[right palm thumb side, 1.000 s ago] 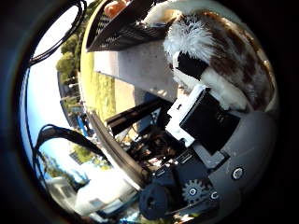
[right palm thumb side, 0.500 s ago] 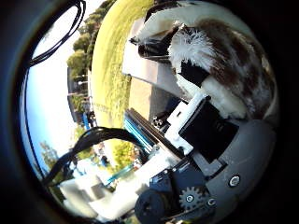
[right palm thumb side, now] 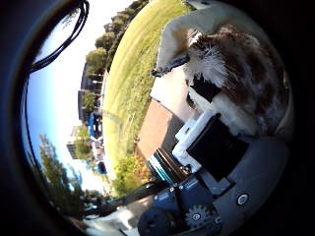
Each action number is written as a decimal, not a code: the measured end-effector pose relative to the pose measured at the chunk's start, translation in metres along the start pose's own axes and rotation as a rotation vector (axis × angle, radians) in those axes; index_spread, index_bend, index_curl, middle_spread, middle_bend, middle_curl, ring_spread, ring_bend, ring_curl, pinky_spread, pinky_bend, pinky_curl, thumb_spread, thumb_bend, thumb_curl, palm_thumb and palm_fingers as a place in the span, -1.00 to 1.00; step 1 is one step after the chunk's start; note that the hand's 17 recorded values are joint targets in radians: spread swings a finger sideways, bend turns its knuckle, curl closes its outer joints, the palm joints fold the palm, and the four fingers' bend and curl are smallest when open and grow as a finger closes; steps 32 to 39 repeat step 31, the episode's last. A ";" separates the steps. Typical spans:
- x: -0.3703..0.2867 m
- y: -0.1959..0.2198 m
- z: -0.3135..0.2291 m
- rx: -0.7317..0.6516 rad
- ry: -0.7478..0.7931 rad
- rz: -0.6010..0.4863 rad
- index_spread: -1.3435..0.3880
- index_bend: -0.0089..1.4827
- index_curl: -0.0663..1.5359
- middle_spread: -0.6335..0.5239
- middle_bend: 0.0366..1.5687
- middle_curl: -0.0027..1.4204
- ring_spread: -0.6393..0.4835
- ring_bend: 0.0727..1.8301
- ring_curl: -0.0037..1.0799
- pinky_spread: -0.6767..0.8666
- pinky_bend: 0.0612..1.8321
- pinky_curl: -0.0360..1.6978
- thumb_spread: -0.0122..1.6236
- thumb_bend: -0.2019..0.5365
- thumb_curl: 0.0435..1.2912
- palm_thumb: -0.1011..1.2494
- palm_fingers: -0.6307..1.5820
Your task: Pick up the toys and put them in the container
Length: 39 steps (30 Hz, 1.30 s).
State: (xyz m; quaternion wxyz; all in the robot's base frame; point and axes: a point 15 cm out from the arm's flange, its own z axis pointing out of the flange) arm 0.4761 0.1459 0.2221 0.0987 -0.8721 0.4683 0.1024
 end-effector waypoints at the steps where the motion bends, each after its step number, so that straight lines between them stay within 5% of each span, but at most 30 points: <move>1: 0.002 -0.006 0.008 -0.003 -0.002 0.008 -0.95 -0.11 0.08 -0.36 0.69 0.65 -0.08 0.76 0.62 0.10 0.45 0.46 0.41 -0.49 0.14 0.62 0.09; 13: 0.017 -0.061 0.073 -0.049 -0.010 0.075 -0.95 -0.19 0.44 -0.28 0.70 0.55 0.03 0.72 0.48 0.09 0.40 0.46 0.46 -0.55 0.09 0.48 0.09; 15: 0.015 -0.061 0.080 -0.080 -0.019 0.087 -0.85 -0.20 0.46 -0.20 0.42 0.40 0.15 0.53 0.37 0.13 0.34 0.41 0.46 -0.56 0.03 0.42 -0.02; 18: 0.009 -0.055 0.095 -0.152 -0.049 0.093 -0.60 -0.44 0.42 -0.06 -0.14 0.13 0.32 0.25 0.21 0.20 0.16 0.32 0.46 -0.55 -0.06 0.37 -0.56; 22: 0.001 -0.049 0.099 -0.242 -0.091 0.080 -0.35 -0.65 0.28 0.08 -0.48 -0.12 0.46 -0.14 -0.13 0.30 -0.12 0.14 0.46 -0.52 -0.12 0.35 -0.66; 31: -0.006 -0.053 0.045 -0.182 -0.071 0.062 -0.03 -0.78 -0.05 0.19 -0.80 -0.37 0.59 -0.55 -0.41 0.44 -0.61 -0.18 0.46 -0.51 -0.20 0.38 -0.50; 39: -0.006 -0.053 0.045 -0.182 -0.071 0.062 -0.03 -0.78 -0.05 0.19 -0.80 -0.37 0.59 -0.55 -0.41 0.44 -0.61 -0.18 0.46 -0.51 -0.20 0.38 -0.50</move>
